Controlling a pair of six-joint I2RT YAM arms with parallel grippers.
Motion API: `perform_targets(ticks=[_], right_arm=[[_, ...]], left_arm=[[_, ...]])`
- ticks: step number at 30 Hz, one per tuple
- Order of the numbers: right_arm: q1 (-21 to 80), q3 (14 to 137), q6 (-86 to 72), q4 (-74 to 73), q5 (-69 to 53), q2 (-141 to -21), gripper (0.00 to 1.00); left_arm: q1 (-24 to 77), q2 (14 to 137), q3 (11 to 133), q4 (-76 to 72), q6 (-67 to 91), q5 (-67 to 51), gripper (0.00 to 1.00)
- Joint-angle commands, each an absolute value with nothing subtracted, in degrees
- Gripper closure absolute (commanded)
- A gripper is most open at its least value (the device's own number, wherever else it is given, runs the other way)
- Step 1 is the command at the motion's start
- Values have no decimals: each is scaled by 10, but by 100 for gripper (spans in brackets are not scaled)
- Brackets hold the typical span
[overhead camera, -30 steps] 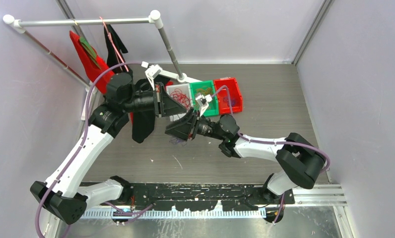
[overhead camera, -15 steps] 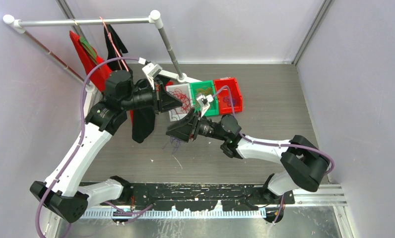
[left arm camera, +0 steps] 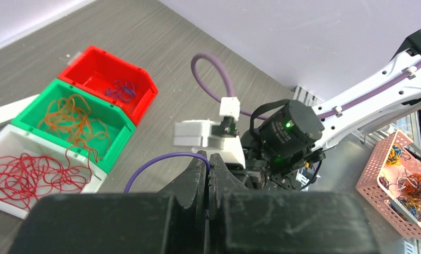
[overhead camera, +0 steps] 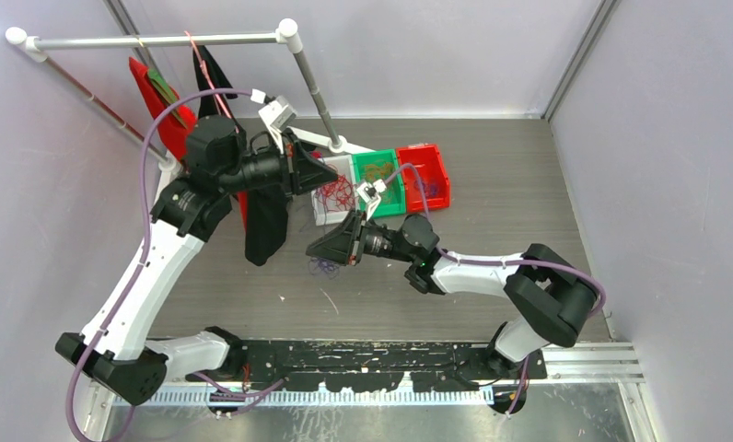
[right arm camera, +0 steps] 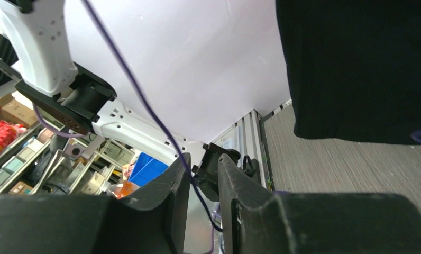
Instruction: Untangle the cables
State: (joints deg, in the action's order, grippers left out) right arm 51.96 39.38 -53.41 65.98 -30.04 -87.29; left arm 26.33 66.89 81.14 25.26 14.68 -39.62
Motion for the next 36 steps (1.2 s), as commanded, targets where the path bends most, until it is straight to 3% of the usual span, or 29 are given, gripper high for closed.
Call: perform_targets(ticks=[1, 7, 11, 18, 21, 31, 34, 36], right_arm=[[521, 386, -518, 657, -309, -864, 70], [524, 383, -463, 537, -321, -852, 73], [553, 398, -362, 364, -284, -810, 73], [563, 381, -327, 305, -258, -796, 74], [576, 394, -276, 213, -224, -788, 73], [588, 380, -247, 156, -179, -763, 67], [588, 380, -249, 147, -162, -758, 62], [588, 382, -244, 141, -131, -738, 53]], left_arm=[[260, 672, 866, 249, 133, -397, 100], [260, 683, 918, 254, 134, -390, 100], [260, 678, 938, 227, 130, -328, 100], [253, 707, 1008, 236, 155, -353, 100], [253, 718, 1041, 234, 153, -350, 100], [240, 796, 1200, 239, 162, -348, 100], [240, 801, 1211, 236, 173, -350, 100], [240, 798, 1201, 241, 181, -360, 100]])
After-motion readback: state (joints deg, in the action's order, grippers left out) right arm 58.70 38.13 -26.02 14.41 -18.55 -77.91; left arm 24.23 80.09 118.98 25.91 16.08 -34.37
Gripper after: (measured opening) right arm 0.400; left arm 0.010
